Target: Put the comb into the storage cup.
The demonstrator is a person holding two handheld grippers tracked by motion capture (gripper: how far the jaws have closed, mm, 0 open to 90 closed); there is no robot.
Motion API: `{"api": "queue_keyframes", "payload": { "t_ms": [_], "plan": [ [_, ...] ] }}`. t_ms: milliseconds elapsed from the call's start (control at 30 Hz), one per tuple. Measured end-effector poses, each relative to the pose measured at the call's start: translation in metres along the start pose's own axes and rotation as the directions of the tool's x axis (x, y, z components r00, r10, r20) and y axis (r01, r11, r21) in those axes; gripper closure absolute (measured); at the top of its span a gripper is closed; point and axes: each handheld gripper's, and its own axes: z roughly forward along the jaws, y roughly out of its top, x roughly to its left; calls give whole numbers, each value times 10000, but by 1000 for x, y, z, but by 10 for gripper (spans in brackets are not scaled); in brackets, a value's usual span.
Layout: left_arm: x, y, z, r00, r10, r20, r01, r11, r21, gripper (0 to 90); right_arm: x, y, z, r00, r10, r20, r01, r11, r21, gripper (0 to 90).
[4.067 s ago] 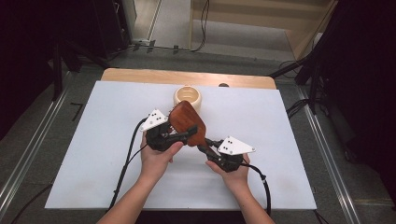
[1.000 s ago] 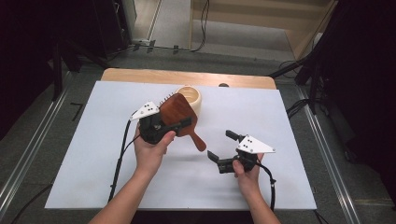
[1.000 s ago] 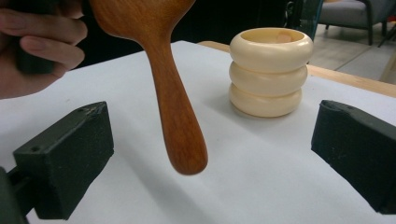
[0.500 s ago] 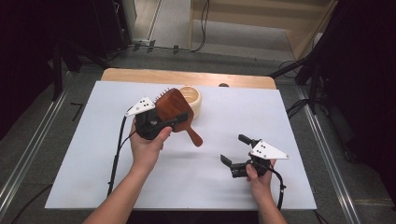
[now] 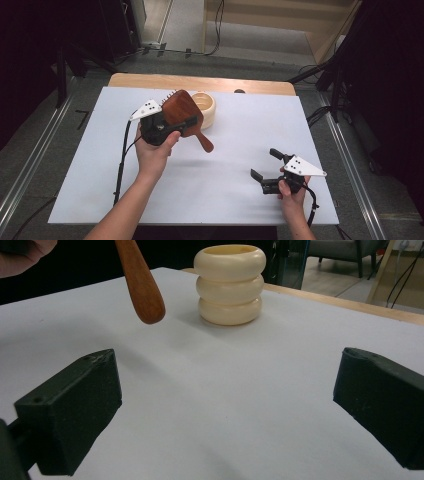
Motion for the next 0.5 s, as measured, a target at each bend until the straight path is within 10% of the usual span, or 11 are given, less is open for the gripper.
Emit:
{"api": "queue_keyframes", "payload": {
  "t_ms": [500],
  "plan": [
    [9, 10, -2, 9999, -25, -140, 22, 9998, -209, 581, -12, -12, -19, 9993, 271, 262, -271, 9996, -1, 0]
  ]
}}
